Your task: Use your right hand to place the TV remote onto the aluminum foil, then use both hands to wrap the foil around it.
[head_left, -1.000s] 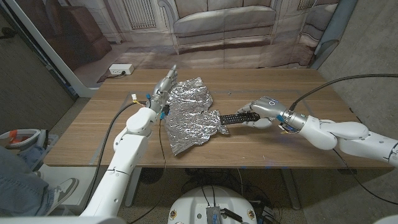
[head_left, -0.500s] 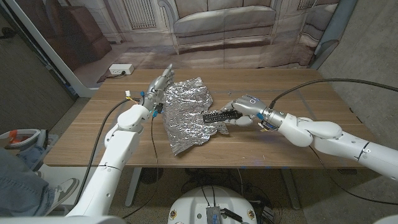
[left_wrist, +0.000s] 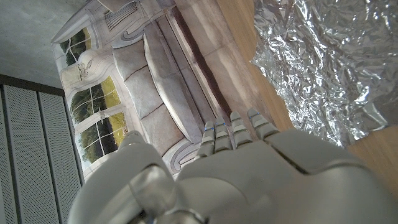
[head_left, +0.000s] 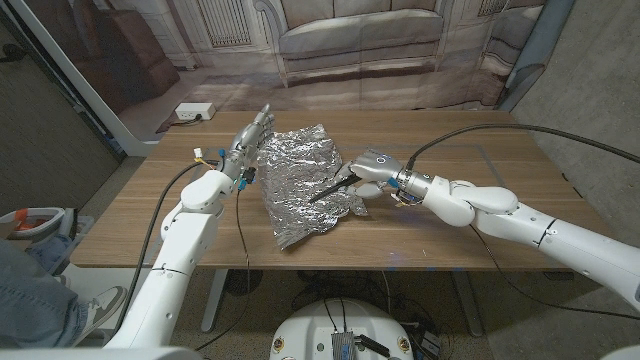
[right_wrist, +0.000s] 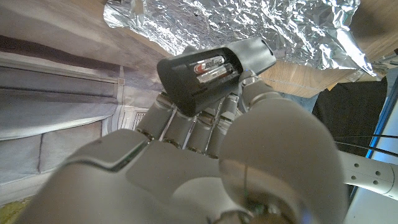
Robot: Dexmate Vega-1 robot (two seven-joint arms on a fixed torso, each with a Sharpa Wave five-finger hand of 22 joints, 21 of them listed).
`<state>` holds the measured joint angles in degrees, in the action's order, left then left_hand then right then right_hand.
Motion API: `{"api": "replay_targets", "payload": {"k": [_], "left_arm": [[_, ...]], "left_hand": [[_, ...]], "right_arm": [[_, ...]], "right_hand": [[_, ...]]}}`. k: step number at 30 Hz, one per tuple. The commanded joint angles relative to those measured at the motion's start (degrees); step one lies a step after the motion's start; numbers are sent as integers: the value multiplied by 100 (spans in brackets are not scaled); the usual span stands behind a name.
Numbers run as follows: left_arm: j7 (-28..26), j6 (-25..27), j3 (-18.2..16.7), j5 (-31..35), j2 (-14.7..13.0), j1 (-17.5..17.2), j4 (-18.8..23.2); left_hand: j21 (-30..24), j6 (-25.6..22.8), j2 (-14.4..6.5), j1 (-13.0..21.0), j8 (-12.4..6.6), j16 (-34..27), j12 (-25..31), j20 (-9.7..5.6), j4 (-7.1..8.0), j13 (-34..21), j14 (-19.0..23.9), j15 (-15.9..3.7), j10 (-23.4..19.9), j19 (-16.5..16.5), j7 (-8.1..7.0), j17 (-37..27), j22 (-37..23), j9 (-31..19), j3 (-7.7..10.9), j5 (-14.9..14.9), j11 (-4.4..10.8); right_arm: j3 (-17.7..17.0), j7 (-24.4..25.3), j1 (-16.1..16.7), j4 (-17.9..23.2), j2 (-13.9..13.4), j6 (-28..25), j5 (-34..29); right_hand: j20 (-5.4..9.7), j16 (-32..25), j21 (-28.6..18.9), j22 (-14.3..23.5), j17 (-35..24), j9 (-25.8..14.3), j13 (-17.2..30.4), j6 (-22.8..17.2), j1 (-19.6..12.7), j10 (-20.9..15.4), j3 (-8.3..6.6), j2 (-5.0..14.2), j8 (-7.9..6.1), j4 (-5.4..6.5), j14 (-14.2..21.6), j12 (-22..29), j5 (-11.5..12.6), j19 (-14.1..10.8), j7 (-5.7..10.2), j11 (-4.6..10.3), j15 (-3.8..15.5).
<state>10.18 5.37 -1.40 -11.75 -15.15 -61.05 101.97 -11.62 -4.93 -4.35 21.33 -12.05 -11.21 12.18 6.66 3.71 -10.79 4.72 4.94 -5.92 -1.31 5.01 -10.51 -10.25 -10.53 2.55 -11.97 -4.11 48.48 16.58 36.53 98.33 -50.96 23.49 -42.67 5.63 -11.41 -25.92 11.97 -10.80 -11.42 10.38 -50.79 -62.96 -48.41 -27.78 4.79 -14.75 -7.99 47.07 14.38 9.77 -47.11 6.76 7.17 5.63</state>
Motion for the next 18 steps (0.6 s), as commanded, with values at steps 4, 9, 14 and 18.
{"api": "replay_targets", "payload": {"k": [4, 9, 14, 18], "left_arm": [[9, -71, -106, -42, 51, -185, 102], [-3, -65, -115, -43, 64, -238, 157], [-6, -52, -112, -42, 73, -285, 205], [-17, -45, -112, -36, 80, -311, 236]], "left_hand": [[-7, -48, -43, 14, 24, -7, 12, 10, -12, -32, 36, 35, -48, -3, 0, -21, -17, -26, -13, 30, -16], [-5, -54, -45, 19, 25, -5, 11, 17, -13, -32, 34, 35, -53, 1, 2, -21, -17, -26, -14, 30, -12], [-3, -57, -48, 25, 27, -3, 9, 14, -15, -32, 34, 34, -55, 7, -2, -21, -17, -26, -16, 31, -12], [-3, -62, -50, 28, 27, -2, 7, 18, -16, -32, 36, 35, -58, 7, -7, -21, -18, -26, -17, 31, -9]], "right_arm": [[352, -161, -469, -636, 640, 425, -176], [424, -163, -577, -830, 772, 497, -199], [476, -163, -649, -1026, 885, 534, -183], [517, -205, -700, -1173, 961, 541, -172]], "right_hand": [[660, 15, -30, 15, -29, -18, -1, 2, -15, 34, 41, 34, 32, 29, -56, -35, 24, 44, 13, -30, 678], [659, 22, -30, 10, -31, -20, 0, 32, 6, 52, 56, 43, 63, 36, -81, -57, 25, 68, 22, -51, 685], [656, 28, -28, 6, -35, -21, 1, 55, 48, 89, 81, 47, 90, 55, -108, -87, 21, 94, 22, -44, 672], [653, 29, -31, 1, -39, -23, 2, 80, 99, 121, 111, 49, 116, 80, -128, -113, 15, 106, 20, -82, 662]]}}
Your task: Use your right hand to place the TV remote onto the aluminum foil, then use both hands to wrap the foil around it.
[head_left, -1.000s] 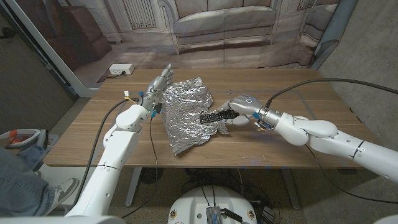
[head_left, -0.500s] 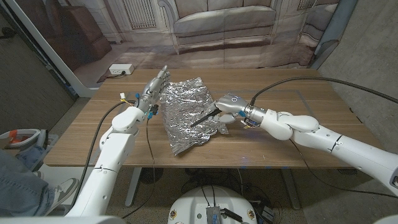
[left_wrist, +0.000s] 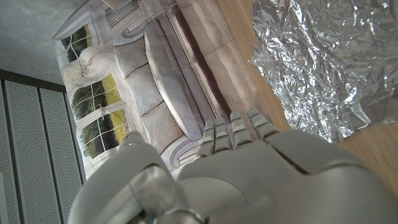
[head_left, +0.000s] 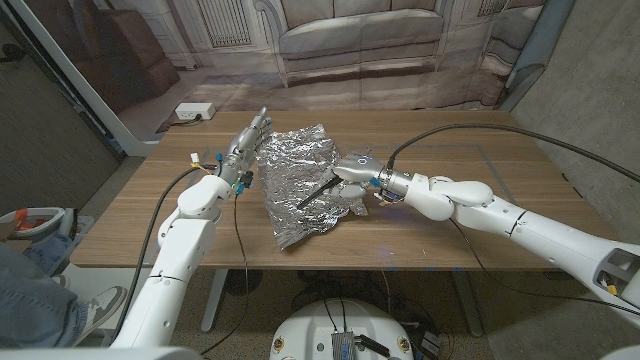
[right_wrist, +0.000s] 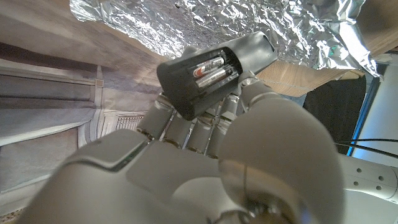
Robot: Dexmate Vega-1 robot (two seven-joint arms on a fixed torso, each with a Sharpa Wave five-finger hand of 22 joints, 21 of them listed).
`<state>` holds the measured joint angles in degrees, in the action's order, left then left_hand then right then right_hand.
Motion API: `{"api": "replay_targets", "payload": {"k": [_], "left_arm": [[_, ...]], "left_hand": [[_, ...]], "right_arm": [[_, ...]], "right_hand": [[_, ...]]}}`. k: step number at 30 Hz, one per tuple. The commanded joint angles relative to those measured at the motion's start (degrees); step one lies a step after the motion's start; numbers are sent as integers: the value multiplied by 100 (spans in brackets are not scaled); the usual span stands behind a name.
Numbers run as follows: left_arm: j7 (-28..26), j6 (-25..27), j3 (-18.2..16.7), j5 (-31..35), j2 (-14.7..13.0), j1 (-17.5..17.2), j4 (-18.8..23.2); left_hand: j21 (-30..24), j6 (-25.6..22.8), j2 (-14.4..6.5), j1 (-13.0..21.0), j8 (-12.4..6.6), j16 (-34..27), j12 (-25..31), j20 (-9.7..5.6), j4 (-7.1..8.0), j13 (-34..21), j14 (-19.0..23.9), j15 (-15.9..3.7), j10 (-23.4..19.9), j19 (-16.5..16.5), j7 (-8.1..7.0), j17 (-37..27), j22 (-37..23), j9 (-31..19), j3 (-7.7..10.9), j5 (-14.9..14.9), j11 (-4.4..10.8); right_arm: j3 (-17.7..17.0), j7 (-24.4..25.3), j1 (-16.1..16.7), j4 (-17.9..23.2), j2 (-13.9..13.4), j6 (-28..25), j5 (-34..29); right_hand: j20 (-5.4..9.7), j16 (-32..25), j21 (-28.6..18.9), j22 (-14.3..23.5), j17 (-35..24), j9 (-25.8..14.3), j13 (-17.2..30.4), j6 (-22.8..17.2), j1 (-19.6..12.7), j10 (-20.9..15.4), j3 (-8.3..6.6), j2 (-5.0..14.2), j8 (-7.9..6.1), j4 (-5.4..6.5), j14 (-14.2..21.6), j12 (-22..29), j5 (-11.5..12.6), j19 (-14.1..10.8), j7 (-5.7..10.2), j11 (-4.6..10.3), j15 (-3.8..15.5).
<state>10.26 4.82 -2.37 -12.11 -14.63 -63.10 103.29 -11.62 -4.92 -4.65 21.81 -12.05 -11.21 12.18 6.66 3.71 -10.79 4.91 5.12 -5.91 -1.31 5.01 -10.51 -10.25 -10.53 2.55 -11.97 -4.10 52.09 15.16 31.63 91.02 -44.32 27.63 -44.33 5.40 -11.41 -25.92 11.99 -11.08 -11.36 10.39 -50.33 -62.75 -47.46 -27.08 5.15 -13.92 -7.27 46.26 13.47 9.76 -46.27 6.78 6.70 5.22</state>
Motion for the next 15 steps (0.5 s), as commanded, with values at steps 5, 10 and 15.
{"api": "replay_targets", "payload": {"k": [5, 10, 15], "left_arm": [[-29, 6, -15, 6, 33, -118, 127], [-26, 38, -8, -5, 43, -109, 133], [5, 47, 19, 5, 29, -74, 123]], "left_hand": [[-2, -75, -21, -17, 25, -2, 4, 24, -17, -32, 22, 4, -57, 8, 2, -22, -18, -26, -19, 32, -4], [0, -79, -24, -13, 26, -1, 3, 29, -17, -33, 22, 4, -61, 13, -7, -22, -18, -26, -21, 33, -6], [0, -94, -27, -10, 23, 0, 3, 36, -18, -33, 22, 11, -67, 14, -15, -22, -18, -26, -23, 34, -13]], "right_arm": [[195, -156, -250, -561, 357, 94, 15], [221, -279, -254, -581, 389, -24, -1], [247, -338, -242, -571, 407, -154, -60]], "right_hand": [[607, 101, 44, -29, -20, -37, 10, 231, 263, 277, 180, -31, 177, 47, -409, -162, 7, 287, 33, -92, 576], [430, 155, 231, -68, -23, -45, 23, 569, 471, 775, 358, -124, 296, 69, -1004, -289, 37, 783, 76, -165, 312], [362, 149, 324, -85, -21, -48, 29, 806, 548, 1033, 426, -145, 338, 72, -1280, -311, 52, 1002, 107, -200, 241]]}}
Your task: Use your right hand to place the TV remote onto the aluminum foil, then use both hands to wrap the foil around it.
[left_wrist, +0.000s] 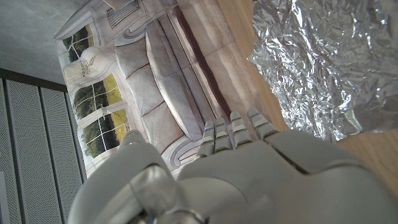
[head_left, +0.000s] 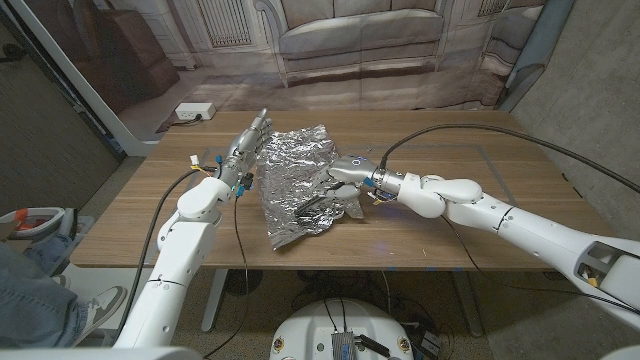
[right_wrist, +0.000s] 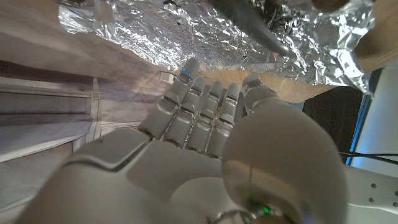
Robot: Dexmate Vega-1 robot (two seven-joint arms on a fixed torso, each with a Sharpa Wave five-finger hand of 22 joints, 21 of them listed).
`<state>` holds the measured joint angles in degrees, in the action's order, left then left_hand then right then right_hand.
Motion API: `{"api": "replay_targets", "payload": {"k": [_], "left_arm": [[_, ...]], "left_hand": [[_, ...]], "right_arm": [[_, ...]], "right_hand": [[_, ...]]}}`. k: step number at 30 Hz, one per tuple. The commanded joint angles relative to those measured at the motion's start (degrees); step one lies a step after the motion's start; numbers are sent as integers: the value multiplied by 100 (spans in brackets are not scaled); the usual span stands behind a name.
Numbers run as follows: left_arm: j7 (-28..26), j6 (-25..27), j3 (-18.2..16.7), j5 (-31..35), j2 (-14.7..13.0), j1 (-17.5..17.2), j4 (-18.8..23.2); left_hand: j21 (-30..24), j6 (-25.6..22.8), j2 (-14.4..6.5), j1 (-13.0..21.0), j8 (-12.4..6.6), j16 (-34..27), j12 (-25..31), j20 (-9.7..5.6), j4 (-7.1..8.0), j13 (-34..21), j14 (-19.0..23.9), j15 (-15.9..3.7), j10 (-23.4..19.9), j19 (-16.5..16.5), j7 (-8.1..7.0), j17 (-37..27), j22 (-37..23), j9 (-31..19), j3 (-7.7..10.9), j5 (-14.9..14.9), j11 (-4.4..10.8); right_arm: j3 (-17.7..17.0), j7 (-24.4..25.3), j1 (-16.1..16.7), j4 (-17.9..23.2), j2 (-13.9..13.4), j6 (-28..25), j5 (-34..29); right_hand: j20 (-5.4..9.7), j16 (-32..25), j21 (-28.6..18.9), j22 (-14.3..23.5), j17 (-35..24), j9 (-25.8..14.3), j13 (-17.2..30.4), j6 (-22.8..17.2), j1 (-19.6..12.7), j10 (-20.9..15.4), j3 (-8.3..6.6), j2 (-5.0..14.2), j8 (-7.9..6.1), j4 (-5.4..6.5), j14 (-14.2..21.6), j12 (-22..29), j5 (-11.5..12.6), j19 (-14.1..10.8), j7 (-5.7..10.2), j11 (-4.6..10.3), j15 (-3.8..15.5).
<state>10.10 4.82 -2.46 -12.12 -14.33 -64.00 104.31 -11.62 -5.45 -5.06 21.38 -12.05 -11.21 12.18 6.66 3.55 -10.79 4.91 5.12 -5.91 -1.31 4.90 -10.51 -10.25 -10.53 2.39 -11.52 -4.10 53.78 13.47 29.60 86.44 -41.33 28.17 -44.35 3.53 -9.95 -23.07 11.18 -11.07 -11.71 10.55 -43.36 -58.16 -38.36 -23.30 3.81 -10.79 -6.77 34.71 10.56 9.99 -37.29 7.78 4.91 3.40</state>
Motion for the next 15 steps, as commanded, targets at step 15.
{"api": "replay_targets", "payload": {"k": [15], "left_arm": [[64, 117, 76, 100, -92, 130, 8]], "left_hand": [[-2, -53, 6, 43, 28, 0, -1, 42, -3, -33, 35, 10, -78, 11, 0, -23, -18, -27, -12, -9, -10]], "right_arm": [[-139, -232, 305, 628, -294, -699, -6]], "right_hand": [[367, -16, 140, -23, -5, -14, 22, 511, 443, 409, 271, -180, 53, 114, -420, 12, 34, 303, -21, -93, 237]]}}
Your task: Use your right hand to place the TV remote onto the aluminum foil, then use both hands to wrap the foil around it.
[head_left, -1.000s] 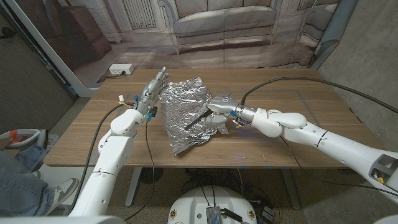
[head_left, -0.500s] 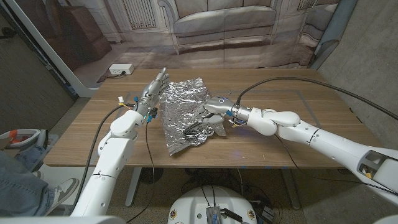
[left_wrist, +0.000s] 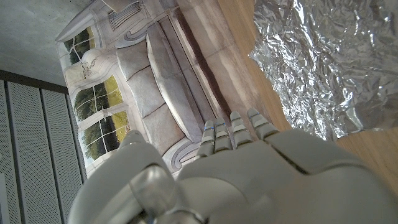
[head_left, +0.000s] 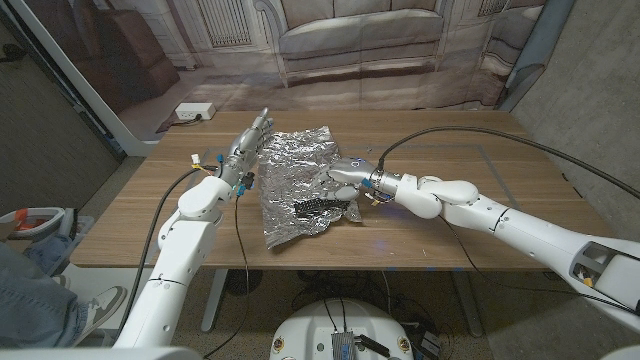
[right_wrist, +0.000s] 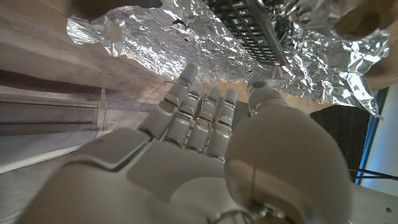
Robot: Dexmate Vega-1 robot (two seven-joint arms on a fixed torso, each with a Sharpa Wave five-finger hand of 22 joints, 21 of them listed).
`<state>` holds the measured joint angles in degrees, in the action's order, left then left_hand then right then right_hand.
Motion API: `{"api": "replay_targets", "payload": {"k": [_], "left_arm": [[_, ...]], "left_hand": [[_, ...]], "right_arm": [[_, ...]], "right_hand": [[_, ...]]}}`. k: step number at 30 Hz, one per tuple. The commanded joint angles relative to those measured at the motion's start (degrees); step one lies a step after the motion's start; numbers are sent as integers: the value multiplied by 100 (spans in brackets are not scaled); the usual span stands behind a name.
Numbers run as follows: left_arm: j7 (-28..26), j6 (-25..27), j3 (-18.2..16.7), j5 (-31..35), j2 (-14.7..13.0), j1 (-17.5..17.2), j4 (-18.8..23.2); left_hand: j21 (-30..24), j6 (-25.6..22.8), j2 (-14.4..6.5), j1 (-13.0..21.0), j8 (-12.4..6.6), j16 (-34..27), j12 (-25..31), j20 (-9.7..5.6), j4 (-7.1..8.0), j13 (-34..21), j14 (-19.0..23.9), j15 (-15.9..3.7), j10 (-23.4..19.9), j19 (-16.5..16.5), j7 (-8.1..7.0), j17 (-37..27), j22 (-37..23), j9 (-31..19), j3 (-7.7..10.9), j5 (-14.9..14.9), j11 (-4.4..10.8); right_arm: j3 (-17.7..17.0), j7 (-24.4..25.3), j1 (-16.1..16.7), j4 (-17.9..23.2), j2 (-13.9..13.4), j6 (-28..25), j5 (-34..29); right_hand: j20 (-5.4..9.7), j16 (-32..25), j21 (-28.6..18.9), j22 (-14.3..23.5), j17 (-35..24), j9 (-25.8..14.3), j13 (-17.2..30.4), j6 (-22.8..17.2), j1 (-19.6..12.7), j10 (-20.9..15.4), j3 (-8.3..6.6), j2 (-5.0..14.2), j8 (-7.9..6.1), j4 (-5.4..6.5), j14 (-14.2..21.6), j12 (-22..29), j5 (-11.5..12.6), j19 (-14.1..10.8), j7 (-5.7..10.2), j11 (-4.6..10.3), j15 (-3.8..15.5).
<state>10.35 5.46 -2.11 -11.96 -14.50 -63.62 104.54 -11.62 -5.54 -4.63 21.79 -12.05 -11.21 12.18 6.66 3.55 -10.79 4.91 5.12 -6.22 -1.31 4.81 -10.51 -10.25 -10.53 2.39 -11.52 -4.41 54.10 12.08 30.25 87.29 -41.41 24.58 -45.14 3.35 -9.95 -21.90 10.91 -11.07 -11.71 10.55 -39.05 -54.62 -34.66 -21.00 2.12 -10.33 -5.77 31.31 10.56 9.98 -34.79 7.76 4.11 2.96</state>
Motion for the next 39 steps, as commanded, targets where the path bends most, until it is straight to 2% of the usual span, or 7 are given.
{"api": "replay_targets", "payload": {"k": [1, 10, 17, 25, 30, 35, 39], "left_arm": [[39, 52, 42, 95, -84, 98, -15], [-11, 118, 74, 293, -212, 92, 39], [-193, 41, 143, 615, -334, -97, 200], [-539, -312, 145, 981, -447, -526, 486], [-709, -445, 194, 1246, -596, -804, 636], [-841, -577, 233, 1481, -769, -1044, 750], [-1163, -730, 278, 1879, -900, -1303, 887]], "left_hand": [[-1, -44, -37, 2, 28, -1, 0, 44, -3, -33, 36, 12, -49, 13, 7, -23, -18, -27, -12, -9, 20], [7, -10, -44, 59, 45, 12, -17, 53, -35, -33, 14, -6, -19, 31, -1, -19, -17, -27, 3, -9, 53], [18, 17, -62, 177, 52, 23, -21, 62, -103, -34, -5, -30, -16, 57, -22, -13, -14, -28, 44, -11, 96], [3, -90, -99, 364, 8, -6, 6, 51, -208, -34, 84, -80, -104, 17, -26, -6, -12, -30, 115, -11, 111], [-4, -160, -107, 485, -13, -17, 25, 47, -281, -34, 140, -123, -176, -8, -57, -3, -12, -30, 154, -5, 175], [-8, -212, -102, 579, -26, -26, 38, 36, -340, -34, 191, -164, -237, -22, -82, -1, -12, -31, 179, 3, 226], [-12, -278, -86, 689, -43, -40, 53, 26, -413, -34, 262, -195, -307, -41, -103, 1, -13, -31, 206, 8, 308]], "right_arm": [[-189, -125, 269, 612, -317, -376, 92], [-370, -210, 616, 1225, -591, -718, 208], [-509, -153, 939, 1677, -769, -1124, 152], [-625, 11, 1345, 2121, -975, -1687, -84], [-685, 24, 1575, 2298, -1066, -1991, -57], [-688, -9, 1679, 2340, -1047, -2177, -14], [-687, -2, 1722, 2342, -978, -2298, 3]], "right_hand": [[372, -17, 31, 3, -6, -14, 22, 88, 101, 50, 45, -10, 4, 18, -89, 12, 36, 69, -22, -24, 276], [307, 2, 98, -6, 11, -12, 26, 356, 141, 257, 54, -15, 22, -7, -276, -3, 55, 190, -40, -74, 223], [271, 10, 154, -11, 20, -11, 29, 511, 145, 398, 53, -27, 19, -40, -417, -6, 67, 294, -21, -89, 204], [208, 15, 230, -18, 27, -10, 33, 747, 160, 587, 56, -48, 27, -78, -600, -7, 78, 428, -5, -91, 150], [174, 12, 285, -21, 30, -10, 36, 880, 186, 738, 65, -65, 20, -93, -714, -15, 82, 525, 1, -87, 112], [165, 8, 300, -22, 30, -9, 37, 934, 203, 788, 71, -71, 17, -94, -751, -12, 83, 546, -8, -99, 89], [164, 2, 311, -22, 29, -9, 38, 968, 220, 806, 76, -71, 14, -91, -771, -4, 83, 559, -27, -110, 89]]}}
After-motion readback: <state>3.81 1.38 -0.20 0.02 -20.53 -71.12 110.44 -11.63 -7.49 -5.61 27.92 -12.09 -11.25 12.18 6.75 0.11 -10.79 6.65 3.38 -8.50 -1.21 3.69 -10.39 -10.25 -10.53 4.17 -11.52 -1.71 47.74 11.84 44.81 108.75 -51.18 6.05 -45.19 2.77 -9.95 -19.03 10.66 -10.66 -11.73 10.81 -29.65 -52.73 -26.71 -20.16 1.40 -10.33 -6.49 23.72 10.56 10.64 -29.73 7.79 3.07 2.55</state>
